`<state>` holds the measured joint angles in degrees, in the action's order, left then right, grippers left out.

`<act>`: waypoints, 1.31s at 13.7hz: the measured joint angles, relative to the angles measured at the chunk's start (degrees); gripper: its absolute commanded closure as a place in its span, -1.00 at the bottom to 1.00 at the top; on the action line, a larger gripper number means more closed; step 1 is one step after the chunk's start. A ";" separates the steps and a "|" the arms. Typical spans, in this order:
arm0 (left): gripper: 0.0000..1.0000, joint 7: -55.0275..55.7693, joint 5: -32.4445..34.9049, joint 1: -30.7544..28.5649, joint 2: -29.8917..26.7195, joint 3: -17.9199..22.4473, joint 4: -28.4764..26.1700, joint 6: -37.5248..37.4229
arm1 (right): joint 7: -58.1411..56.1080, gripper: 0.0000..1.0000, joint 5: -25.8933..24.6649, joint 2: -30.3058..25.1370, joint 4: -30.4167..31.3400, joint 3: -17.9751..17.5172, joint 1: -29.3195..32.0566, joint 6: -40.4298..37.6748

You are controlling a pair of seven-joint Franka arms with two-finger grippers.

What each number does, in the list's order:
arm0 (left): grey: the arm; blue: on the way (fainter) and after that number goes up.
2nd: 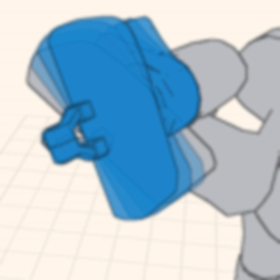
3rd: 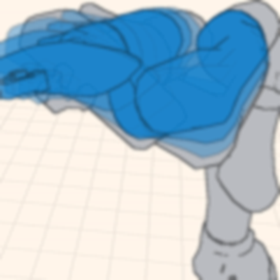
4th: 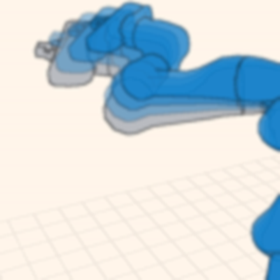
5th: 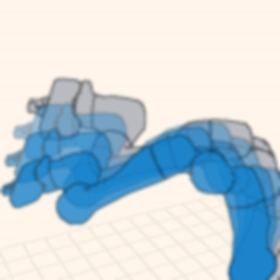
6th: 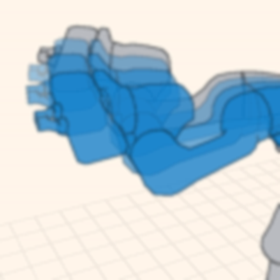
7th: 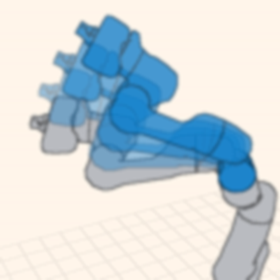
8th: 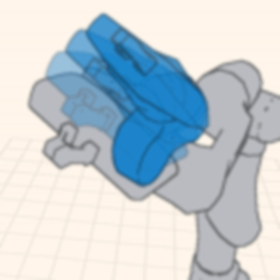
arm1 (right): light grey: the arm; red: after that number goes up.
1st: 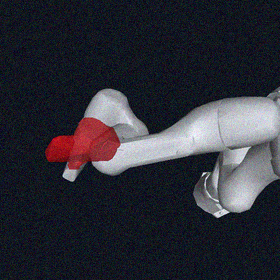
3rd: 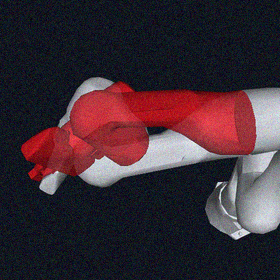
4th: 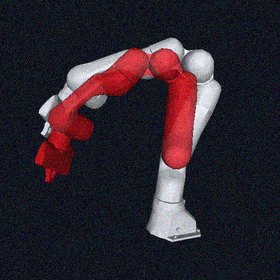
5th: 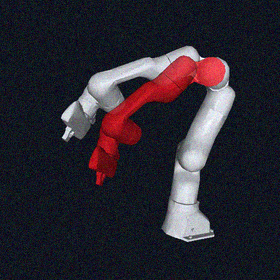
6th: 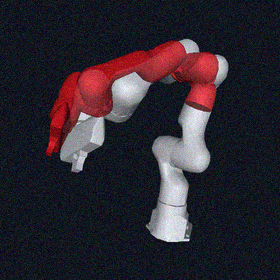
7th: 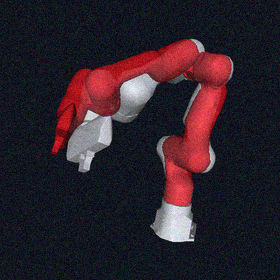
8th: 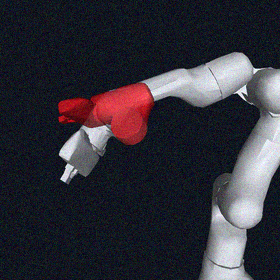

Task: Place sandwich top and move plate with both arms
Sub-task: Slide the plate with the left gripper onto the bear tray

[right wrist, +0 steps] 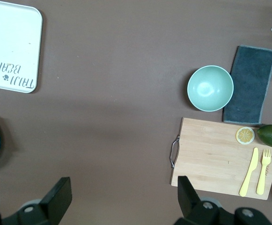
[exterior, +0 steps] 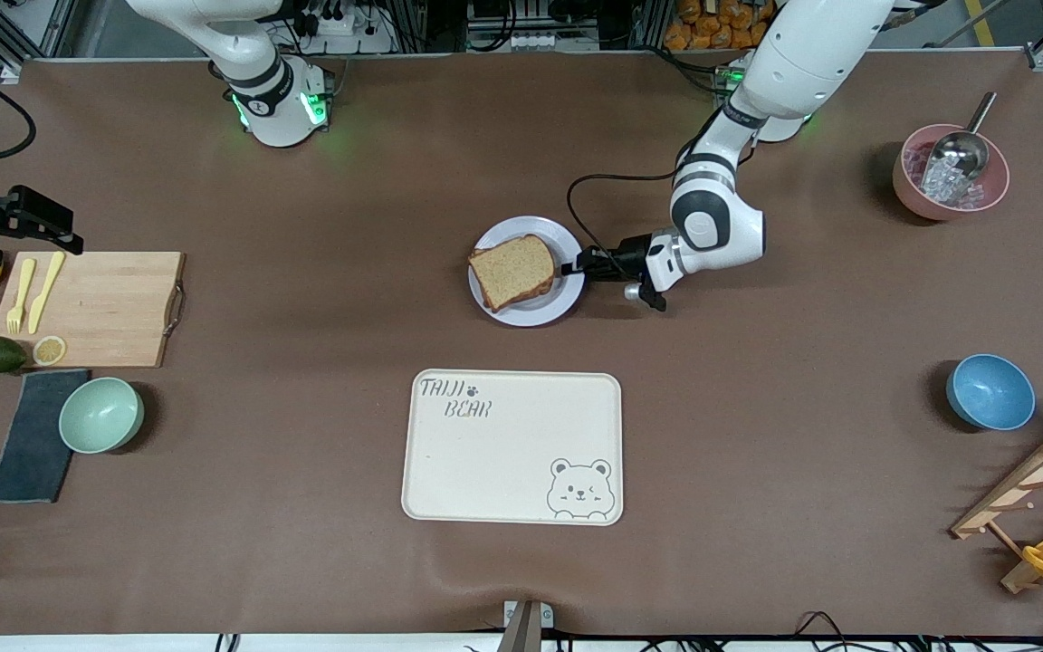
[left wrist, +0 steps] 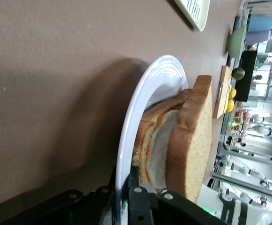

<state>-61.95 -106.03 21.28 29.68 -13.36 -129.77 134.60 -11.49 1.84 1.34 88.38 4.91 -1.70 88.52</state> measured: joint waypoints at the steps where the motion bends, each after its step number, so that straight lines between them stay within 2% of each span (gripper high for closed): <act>1: 1.00 -0.01 -1.00 -0.14 -0.25 0.00 0.26 0.04 | 0.02 -1.00 -0.01 0.00 0.00 0.02 0.00 0.01; 5: 1.00 -0.01 -5.04 -0.44 -1.30 0.00 1.65 0.06 | 0.05 -1.00 -0.05 0.00 0.00 0.47 0.01 0.00; 9: 1.00 2.79 -9.68 -0.42 -1.29 0.01 5.78 0.45 | 0.13 -1.00 -0.06 0.00 0.01 0.66 0.01 0.23; 12: 1.00 10.28 -9.89 -0.33 -0.47 0.02 11.48 6.55 | 0.19 -1.00 -0.06 0.00 0.02 0.71 0.01 0.27; 15: 1.00 15.47 -10.11 -0.34 3.31 0.04 19.60 13.98 | 0.36 -1.00 -0.08 0.01 0.05 0.92 0.36 0.28; 18: 1.00 15.84 -14.30 -0.31 7.25 0.08 24.97 15.59 | 0.36 -1.00 -0.08 0.05 0.09 0.96 0.53 0.31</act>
<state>-46.11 -120.33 20.97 36.92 -13.28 -104.80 150.19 -11.14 1.76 1.39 88.48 5.87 -1.17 88.83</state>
